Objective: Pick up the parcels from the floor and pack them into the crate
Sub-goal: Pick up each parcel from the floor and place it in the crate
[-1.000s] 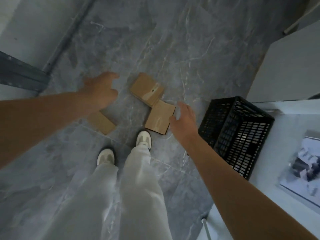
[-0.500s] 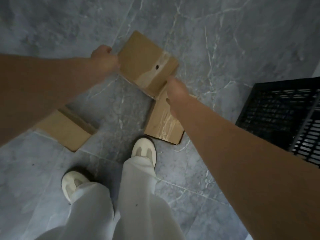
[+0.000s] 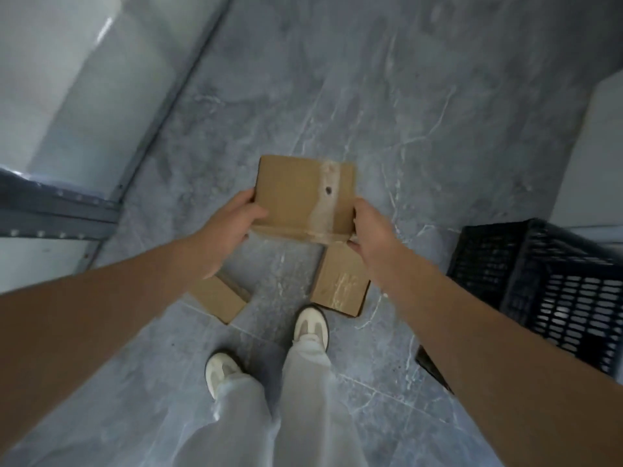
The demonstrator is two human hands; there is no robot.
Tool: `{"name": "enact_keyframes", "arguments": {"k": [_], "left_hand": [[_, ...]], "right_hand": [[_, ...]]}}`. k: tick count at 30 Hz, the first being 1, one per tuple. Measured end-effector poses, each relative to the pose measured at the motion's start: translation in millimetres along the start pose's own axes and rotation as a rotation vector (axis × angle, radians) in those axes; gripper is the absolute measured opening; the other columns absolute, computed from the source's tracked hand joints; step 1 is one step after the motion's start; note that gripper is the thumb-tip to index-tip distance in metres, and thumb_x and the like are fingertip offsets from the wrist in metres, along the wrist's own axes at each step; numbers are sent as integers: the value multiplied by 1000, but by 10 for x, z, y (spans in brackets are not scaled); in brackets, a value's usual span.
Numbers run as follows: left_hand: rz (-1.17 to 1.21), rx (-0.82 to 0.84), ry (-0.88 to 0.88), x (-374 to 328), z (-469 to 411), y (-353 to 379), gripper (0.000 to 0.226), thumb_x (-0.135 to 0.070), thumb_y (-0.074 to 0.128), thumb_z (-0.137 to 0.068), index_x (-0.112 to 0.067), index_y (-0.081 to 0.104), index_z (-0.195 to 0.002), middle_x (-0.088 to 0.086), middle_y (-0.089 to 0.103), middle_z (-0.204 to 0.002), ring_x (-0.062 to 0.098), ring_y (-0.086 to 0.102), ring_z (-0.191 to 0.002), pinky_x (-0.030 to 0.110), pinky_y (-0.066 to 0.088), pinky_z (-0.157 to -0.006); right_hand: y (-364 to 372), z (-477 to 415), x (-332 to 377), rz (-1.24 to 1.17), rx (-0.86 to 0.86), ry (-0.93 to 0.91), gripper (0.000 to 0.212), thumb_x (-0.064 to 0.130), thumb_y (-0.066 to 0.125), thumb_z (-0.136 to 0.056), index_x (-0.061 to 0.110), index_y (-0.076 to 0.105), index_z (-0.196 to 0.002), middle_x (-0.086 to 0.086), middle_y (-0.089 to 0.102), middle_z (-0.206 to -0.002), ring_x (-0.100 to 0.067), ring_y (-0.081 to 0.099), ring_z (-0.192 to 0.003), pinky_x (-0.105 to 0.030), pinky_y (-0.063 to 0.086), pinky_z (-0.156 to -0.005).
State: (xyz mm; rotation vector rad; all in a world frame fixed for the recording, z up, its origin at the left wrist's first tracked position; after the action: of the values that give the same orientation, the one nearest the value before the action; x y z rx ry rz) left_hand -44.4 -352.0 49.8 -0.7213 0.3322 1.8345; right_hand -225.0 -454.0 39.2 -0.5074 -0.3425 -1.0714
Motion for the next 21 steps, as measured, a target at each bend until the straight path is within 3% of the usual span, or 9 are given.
{"name": "enact_keyframes", "arguments": {"k": [3,6,9,12,17,19,21], "left_hand": [[52,-42,87,-793,680,-288,37,-22,48,-98,-33,49,-134,-3,56,-135,18,54,-122,37,40,-108],[118,-99,249,-1736,1554,-562,36,-14,44,-100,-19,52,-136,3,62,-120,23,57,-114,35,44,-100],[194,-210,352,-2461,2528,-865,25,-27,50,-97,-21,68,-114,-1,67,-113,18,61,-106,30,51,-89],[193,-316,470,-2780,3362,-1075,30,-50,58,-81,-35,75,-99,-8,70,-115,15,64,-109,39,48,-98],[179,-541,763,-3082,4641,-951,13,-27,54,-93,-27,67,-89,-2,67,-95,20,61,-96,43,48,-93],[170,-664,898,-3150,5091,-848,16,-20,50,-97,-18,64,-88,-8,67,-93,14,62,-93,34,49,-86],[205,-749,929,-3101,5422,-790,20,-14,46,-100,-5,61,-91,-11,68,-94,0,62,-89,14,49,-76]], "right_hand": [[-178,756,646,-49,15,-111,43,43,38,-98,20,63,-124,0,61,-131,-18,56,-120,-44,40,-110],[-355,1748,1344,-100,79,-215,32,37,34,-103,21,62,-103,-4,65,-114,-22,61,-111,-46,46,-103],[-552,2954,2013,-162,167,-310,37,35,29,-106,15,59,-116,-5,63,-115,-25,61,-111,-43,50,-93],[-718,3883,2476,-183,250,-343,51,41,25,-106,6,59,-122,-13,64,-109,-34,64,-106,-39,54,-76],[-1080,4816,2901,-190,398,-423,61,60,23,-100,13,61,-112,-9,66,-100,-28,63,-87,-47,52,-76],[-1139,5040,3021,-153,484,-432,64,62,23,-98,11,60,-108,-13,66,-96,-32,63,-86,-53,50,-75],[-1167,5238,3048,-109,538,-451,59,59,27,-100,10,59,-103,-15,63,-92,-32,62,-84,-56,49,-76]]}}
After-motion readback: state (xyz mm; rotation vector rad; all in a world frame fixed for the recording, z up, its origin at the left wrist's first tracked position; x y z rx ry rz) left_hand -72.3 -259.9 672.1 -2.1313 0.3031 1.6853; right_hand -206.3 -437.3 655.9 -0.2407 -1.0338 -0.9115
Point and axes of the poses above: each hand's wrist, its own z-axis away from the middle knuckle, its own y-axis out of the palm, x = y × z, the point moved 3 cm from there along -z, towards the middle knuckle
